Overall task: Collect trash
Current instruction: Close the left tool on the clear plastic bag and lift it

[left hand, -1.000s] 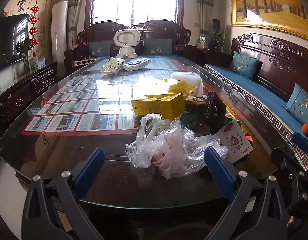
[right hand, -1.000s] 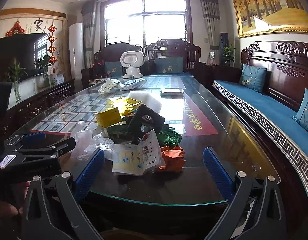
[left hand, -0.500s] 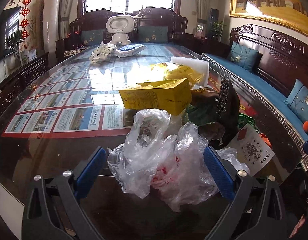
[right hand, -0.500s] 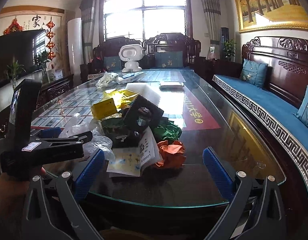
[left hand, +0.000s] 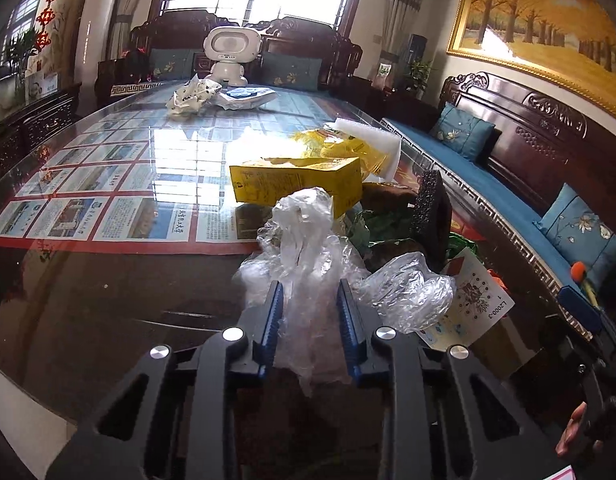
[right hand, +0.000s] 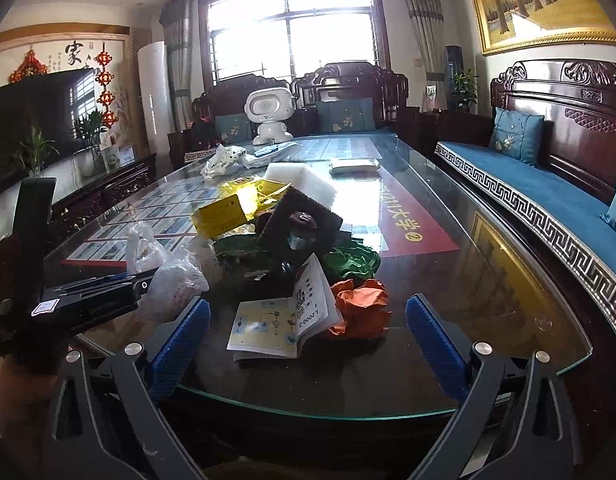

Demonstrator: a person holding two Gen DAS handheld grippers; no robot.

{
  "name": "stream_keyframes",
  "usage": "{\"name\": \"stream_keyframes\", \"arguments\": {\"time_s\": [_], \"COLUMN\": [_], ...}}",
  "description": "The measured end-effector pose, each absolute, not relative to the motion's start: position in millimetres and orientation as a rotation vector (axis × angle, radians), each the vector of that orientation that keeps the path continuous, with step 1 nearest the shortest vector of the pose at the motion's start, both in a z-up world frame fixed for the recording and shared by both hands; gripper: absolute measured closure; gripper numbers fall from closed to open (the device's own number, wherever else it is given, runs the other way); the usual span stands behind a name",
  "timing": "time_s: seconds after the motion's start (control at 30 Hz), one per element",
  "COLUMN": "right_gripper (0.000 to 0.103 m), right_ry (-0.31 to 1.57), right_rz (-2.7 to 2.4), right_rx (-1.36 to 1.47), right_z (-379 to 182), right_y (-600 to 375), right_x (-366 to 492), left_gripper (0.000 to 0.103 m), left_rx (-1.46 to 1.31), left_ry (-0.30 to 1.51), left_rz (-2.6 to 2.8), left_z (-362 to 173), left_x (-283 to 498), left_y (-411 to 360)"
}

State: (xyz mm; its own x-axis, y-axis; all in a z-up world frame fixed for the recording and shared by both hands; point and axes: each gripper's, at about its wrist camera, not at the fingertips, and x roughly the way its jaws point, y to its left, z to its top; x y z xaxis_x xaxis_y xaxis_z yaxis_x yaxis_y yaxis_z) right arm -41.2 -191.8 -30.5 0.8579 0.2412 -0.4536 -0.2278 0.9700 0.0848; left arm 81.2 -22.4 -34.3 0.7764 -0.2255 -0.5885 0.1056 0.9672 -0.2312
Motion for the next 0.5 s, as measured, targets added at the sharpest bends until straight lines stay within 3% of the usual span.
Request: {"name": "stream_keyframes", "arguments": {"time_s": [0.13,0.2,0.5], "right_gripper": [0.035,0.054,0.054], "right_ry": [0.518,0.554,0.582], "right_rz": [0.319,0.329,0.282], "right_rx": [0.051,0.054,0.129], "right_z": [-35.8,-42.0,-51.5], "right_y": [-189.1,-187.7,-202.5], "right_x": [-34.4,-27.9,-20.5], "left_gripper": [0.078,0.079,0.079], "left_rx": [-0.211,-0.206,-0.208], "left_ry": [0.623,0.614,0.599], "left_rz": [-0.182,-0.186,-0.215], "left_z": [-26.5,-25.1,-26.3], "left_x": [69.8,68.1,57.7], "left_y": [-12.4,-11.4,-5.6]}}
